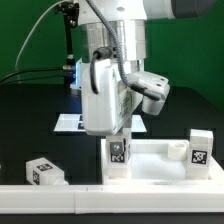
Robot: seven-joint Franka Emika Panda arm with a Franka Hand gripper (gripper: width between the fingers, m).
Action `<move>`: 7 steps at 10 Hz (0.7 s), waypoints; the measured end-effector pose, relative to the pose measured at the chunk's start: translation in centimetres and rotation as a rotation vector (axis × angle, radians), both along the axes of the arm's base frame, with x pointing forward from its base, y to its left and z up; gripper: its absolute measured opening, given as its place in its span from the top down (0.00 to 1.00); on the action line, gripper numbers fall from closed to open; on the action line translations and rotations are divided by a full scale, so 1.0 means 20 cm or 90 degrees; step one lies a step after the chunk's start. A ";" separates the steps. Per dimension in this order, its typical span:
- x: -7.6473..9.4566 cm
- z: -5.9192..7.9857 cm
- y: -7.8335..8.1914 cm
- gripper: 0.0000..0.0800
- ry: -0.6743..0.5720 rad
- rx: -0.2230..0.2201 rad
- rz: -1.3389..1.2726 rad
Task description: Assemble square table
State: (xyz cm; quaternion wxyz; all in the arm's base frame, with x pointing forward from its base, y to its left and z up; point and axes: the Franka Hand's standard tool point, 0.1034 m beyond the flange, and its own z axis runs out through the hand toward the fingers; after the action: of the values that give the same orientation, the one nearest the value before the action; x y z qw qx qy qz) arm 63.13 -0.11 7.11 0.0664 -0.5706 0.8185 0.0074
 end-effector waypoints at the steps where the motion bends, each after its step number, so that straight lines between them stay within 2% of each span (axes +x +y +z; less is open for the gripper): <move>1: 0.00 0.00 0.00 0.64 0.001 -0.002 0.003; 2: 0.00 0.00 0.00 0.64 -0.003 -0.008 0.052; 3: 0.00 0.00 0.02 0.36 -0.013 -0.018 0.134; 4: 0.01 0.00 0.02 0.24 -0.031 -0.034 0.250; 5: 0.01 0.00 0.03 0.24 -0.042 -0.045 0.378; 6: -0.01 -0.01 0.04 0.20 -0.042 -0.043 0.456; 7: 0.00 -0.01 0.04 0.20 -0.045 -0.050 0.498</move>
Offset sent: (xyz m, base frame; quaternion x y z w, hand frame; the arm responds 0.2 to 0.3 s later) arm -0.0023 0.0128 0.0018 0.0447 -0.0535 -0.1913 0.9791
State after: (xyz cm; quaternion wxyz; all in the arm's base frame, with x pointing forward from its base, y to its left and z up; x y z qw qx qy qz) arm 63.03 0.59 6.81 0.0652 -0.8414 0.5361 -0.0188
